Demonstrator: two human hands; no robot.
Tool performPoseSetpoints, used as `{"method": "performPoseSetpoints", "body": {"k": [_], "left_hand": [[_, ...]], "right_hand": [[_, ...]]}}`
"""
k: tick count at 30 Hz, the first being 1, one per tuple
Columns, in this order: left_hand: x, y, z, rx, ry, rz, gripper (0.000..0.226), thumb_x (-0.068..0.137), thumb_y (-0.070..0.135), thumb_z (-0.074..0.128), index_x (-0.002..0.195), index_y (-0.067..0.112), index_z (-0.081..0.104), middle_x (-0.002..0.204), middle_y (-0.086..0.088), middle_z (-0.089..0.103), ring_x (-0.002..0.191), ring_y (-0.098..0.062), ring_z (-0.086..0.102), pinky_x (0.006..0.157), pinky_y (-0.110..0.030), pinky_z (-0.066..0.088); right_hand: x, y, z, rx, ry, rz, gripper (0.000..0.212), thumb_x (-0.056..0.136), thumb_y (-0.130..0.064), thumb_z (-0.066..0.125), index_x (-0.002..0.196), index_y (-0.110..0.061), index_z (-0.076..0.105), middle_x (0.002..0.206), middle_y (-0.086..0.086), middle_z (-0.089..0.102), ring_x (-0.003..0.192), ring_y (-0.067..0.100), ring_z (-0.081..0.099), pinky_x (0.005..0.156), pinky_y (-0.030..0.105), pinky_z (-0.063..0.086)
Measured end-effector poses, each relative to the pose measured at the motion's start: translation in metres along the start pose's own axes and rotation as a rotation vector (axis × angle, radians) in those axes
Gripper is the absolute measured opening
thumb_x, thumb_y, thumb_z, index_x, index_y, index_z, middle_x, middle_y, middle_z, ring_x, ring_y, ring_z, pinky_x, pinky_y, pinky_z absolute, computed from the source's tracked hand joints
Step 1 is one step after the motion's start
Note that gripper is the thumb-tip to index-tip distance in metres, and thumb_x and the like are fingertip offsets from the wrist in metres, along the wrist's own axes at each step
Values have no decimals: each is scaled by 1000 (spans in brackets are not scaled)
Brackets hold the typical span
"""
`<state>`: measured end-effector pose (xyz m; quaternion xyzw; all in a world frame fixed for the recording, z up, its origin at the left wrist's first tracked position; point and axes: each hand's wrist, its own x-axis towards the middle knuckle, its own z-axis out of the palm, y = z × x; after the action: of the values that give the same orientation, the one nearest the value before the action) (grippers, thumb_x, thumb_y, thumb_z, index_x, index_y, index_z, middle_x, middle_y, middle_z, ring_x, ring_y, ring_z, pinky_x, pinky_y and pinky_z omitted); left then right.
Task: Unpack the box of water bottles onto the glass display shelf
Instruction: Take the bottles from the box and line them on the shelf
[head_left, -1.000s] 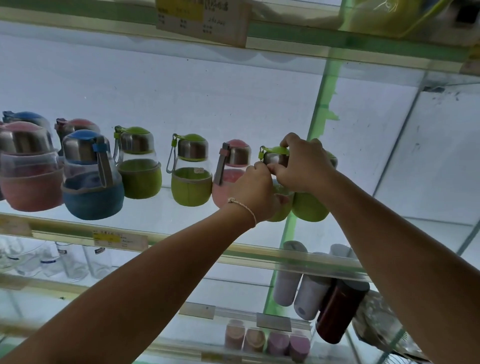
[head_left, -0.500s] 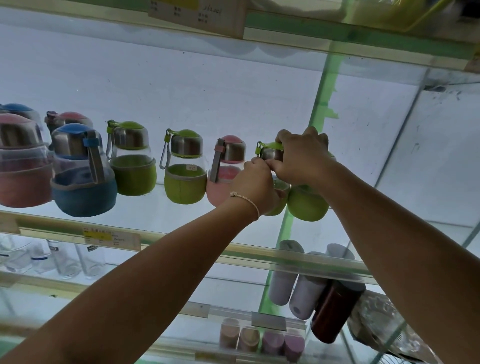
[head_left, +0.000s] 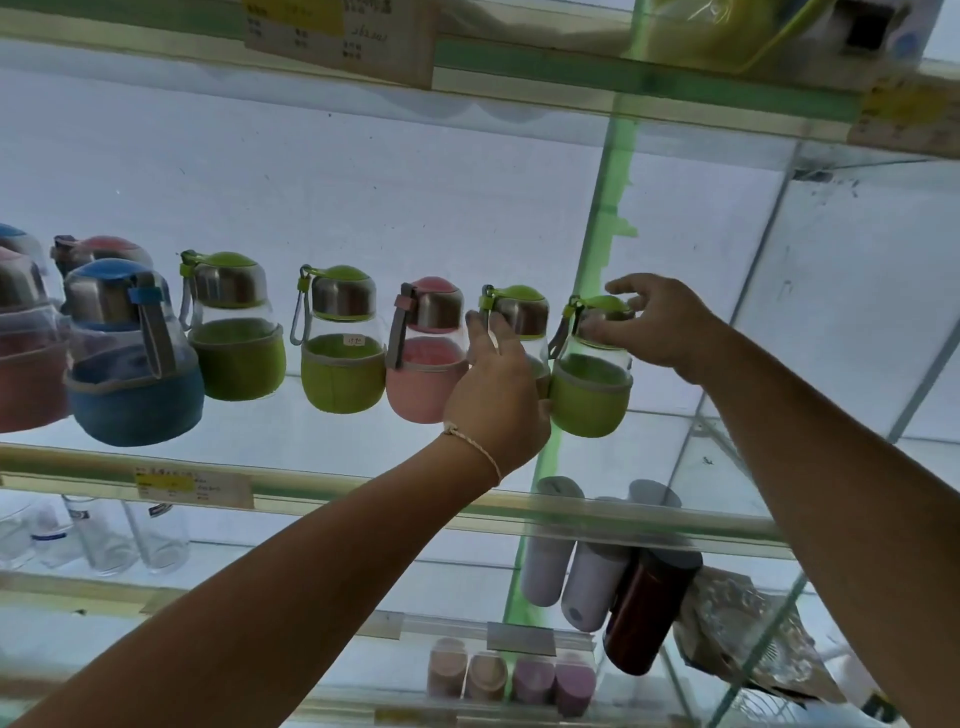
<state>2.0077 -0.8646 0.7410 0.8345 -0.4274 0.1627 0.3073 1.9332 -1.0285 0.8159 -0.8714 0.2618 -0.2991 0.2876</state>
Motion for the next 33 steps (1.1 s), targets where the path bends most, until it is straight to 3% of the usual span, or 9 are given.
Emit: {"method": "performPoseSetpoints", "body": {"k": [2,4,6,10,14,18,33], "left_hand": [[-3,1,3,2,29,-16,86,89,26,67,153,6,14,159,-25,8,134,-37,46,96,-34,48],[-2,-1,8,31,42,-25,84,87,28,70,151,11,19,154,-24,19,113,-34,63,86,-33,52],[1,-3,11,65,49,-29,82,86,27,71,149,12,21,151,-23,24,100,-34,67,78,-34,54],[10,-6,9,98,71,-22,75,87,25,68,145,8,25,146,-24,30,93,-36,67,65,-31,47],[14,-6,2,123,31,-20,78,85,15,67,147,5,21,145,-24,29,94,-36,65,72,-34,51],[13,-6,2,144,30,-34,79,85,14,68,147,5,21,148,-25,28,96,-37,66,75,-36,53],[12,-15,5,179,69,-15,79,84,10,70,147,7,22,143,-21,37,92,-34,68,70,-35,53]], "right_hand": [[-3,7,5,32,48,-12,69,69,-39,89,129,-19,61,99,0,66,98,22,66,90,39,56],[-2,13,8,53,82,-39,67,68,-39,90,126,-20,63,92,-4,66,94,21,67,90,42,57],[0,15,9,47,81,-62,64,70,-38,88,126,-20,63,90,-7,65,94,21,67,89,42,57],[4,19,5,47,52,-75,57,76,-30,86,127,-21,63,90,-8,64,94,20,66,86,37,57],[5,23,5,61,38,-90,53,80,-27,83,128,-22,61,90,-9,62,91,19,64,78,29,52],[5,25,6,52,38,-101,53,84,-27,79,132,-22,58,96,-6,61,95,18,61,80,28,47],[1,24,2,-17,-13,-86,50,93,-15,67,140,-21,51,127,8,57,112,26,57,84,33,47]]}}
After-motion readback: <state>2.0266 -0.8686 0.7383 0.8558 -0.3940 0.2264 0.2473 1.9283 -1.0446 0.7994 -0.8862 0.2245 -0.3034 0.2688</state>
